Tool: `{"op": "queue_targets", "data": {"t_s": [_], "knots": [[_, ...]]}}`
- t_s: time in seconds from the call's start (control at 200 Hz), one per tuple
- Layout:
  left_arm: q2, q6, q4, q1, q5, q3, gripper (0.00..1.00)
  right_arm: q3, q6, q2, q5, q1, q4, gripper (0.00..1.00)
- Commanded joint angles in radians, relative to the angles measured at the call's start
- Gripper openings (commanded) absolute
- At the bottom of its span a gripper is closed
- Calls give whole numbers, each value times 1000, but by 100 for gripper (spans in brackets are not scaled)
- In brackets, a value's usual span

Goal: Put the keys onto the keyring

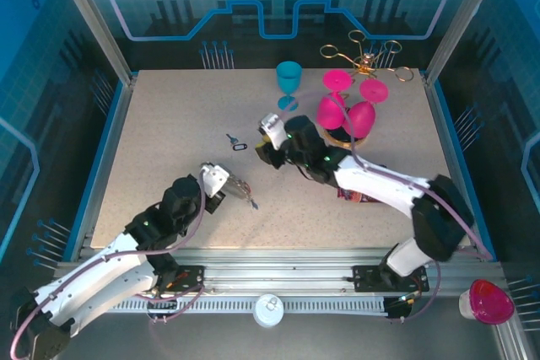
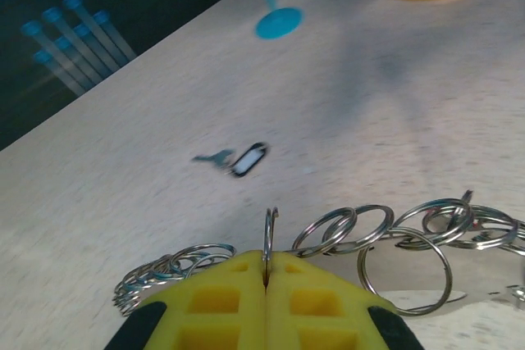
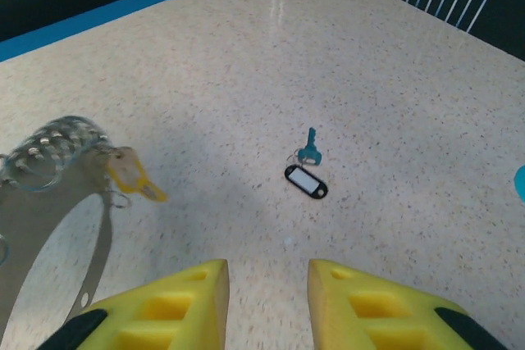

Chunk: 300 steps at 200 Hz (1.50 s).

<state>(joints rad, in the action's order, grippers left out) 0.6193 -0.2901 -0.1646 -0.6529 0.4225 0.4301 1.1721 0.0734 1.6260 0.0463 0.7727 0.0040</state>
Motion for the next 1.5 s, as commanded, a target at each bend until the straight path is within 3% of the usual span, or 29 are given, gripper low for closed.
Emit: {"op": "queue_targets", "data": {"t_s": [0.0, 0.185, 0.485, 0.815, 1.026, 1.206, 1.336, 1.496], "knots": [[-33, 81, 17, 71, 89, 26, 0, 189, 103, 151, 66, 21, -196, 32], [-48, 111, 48, 157, 94, 10, 0, 463, 127, 410, 128, 54, -313, 37], [-71, 96, 66, 178, 127, 2, 0, 799, 220, 751, 197, 67, -440, 42], [-90, 89, 52, 177, 116, 7, 0, 1067, 238, 966, 316, 79, -594, 42], [-92, 85, 50, 178, 109, 9, 0, 1142, 232, 1023, 345, 82, -628, 34], [-96, 84, 44, 178, 106, 7, 0, 1142, 223, 1019, 362, 87, -637, 19], [-97, 83, 36, 178, 95, 10, 0, 1043, 177, 941, 364, 98, -573, 0], [-93, 76, 31, 178, 38, 14, 0, 866, 130, 788, 366, 100, -504, 0]]}}
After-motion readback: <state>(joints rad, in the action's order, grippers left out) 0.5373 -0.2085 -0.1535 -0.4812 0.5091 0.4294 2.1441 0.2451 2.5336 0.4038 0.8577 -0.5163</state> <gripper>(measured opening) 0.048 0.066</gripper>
